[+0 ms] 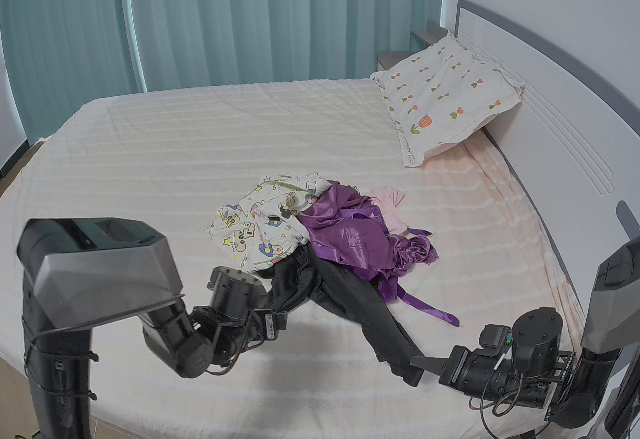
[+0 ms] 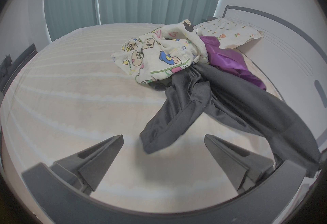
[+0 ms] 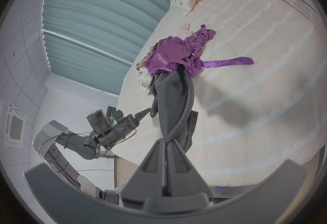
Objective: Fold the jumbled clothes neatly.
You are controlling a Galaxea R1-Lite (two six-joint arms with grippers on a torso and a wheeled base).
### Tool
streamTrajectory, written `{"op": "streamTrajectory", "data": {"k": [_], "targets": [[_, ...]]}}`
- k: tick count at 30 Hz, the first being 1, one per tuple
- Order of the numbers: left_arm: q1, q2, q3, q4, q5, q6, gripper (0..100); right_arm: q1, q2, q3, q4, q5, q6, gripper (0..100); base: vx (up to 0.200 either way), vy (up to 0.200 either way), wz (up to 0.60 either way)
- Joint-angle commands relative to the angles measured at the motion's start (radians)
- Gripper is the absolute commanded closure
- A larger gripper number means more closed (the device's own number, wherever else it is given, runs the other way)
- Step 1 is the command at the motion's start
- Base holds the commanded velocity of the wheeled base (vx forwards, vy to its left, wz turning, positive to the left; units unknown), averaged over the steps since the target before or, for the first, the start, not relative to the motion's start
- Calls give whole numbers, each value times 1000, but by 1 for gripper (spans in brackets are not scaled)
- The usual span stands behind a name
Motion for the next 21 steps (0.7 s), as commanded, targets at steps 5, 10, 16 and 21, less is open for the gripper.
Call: {"op": "streamTrajectory", "data": {"k": [5,10,16,21], "targets": [[-33,177,-166,14,44,-14,0,11,13,18,-13,-3,0,100,0,0,0],[-33,179,-170,11,47,-11,0,11,17,18,-13,-2,0,100,0,0,0],[-32,174,-155,9,48,-33,100,11,10,18,-13,-3,0,100,0,0,0],[-33,76,-90,-8,47,-123,100,14,6,18,-13,-2,0,100,0,0,0]]}}
